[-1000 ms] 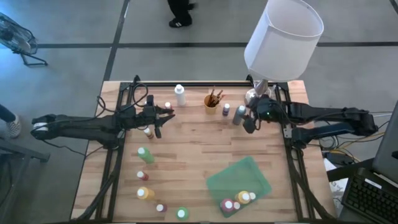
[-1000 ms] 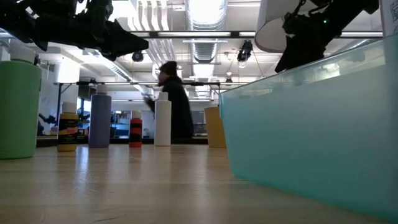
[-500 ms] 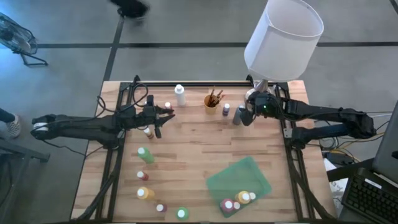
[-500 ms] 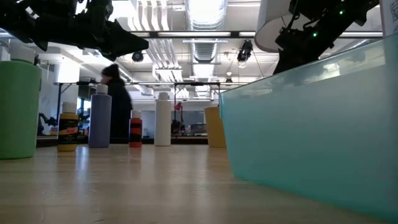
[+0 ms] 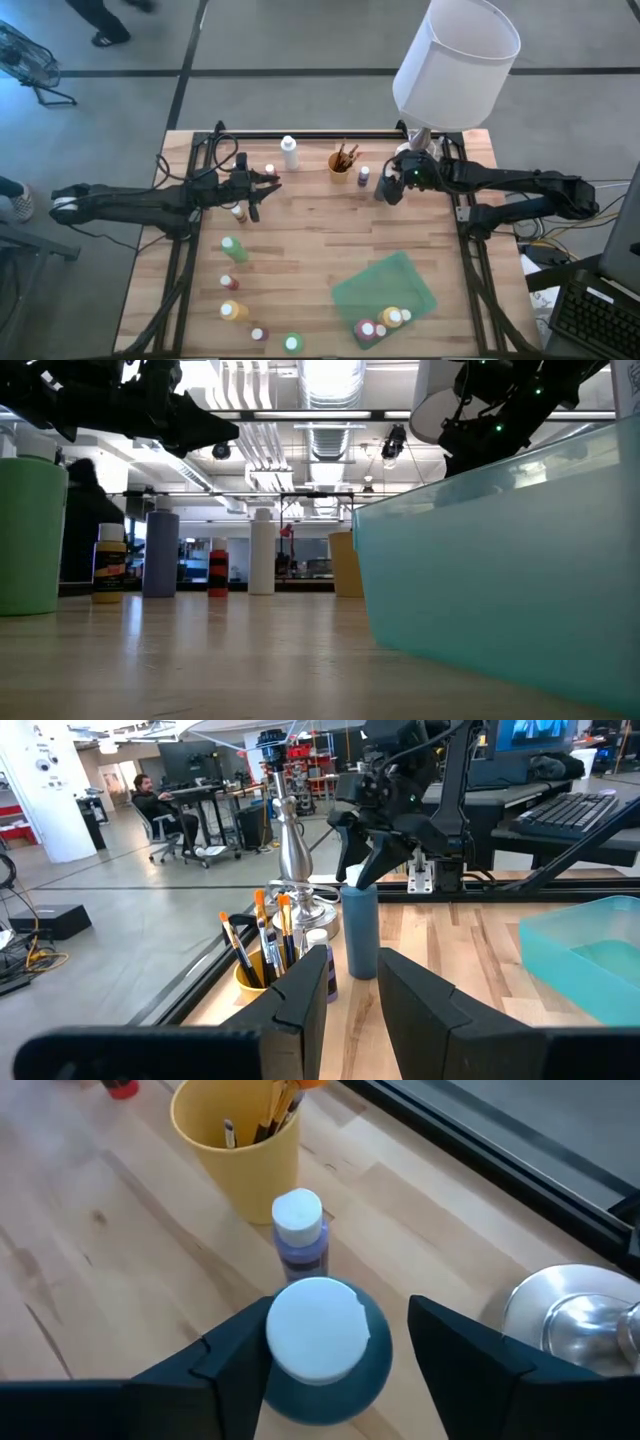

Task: Pick & Place Paint Supplies
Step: Put the big blue paint bottle into the green bin

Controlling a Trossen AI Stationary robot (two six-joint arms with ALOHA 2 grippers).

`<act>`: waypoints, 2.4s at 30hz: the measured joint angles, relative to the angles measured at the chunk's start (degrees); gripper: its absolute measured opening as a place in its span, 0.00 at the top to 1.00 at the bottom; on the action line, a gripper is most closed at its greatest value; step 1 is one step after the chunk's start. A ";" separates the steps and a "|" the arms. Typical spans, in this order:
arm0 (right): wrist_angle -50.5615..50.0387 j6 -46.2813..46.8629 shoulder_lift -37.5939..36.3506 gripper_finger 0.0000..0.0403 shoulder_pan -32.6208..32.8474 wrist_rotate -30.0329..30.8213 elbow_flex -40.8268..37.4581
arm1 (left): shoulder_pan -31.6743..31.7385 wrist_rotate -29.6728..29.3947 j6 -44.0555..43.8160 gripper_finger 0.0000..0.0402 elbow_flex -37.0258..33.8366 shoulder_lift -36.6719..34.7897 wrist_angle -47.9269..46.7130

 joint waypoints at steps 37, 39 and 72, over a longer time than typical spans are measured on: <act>-14.47 -17.88 -33.47 0.72 0.42 -30.33 -0.07 | -0.04 0.00 0.00 0.76 0.02 0.00 -0.02; -14.36 -19.11 -34.75 0.72 0.42 -35.38 -0.07 | -0.04 -0.02 0.00 0.76 0.02 -0.02 0.00; -16.07 -27.49 -26.25 0.72 20.53 -52.49 8.07 | 0.00 -0.01 0.00 0.76 0.02 0.00 -0.01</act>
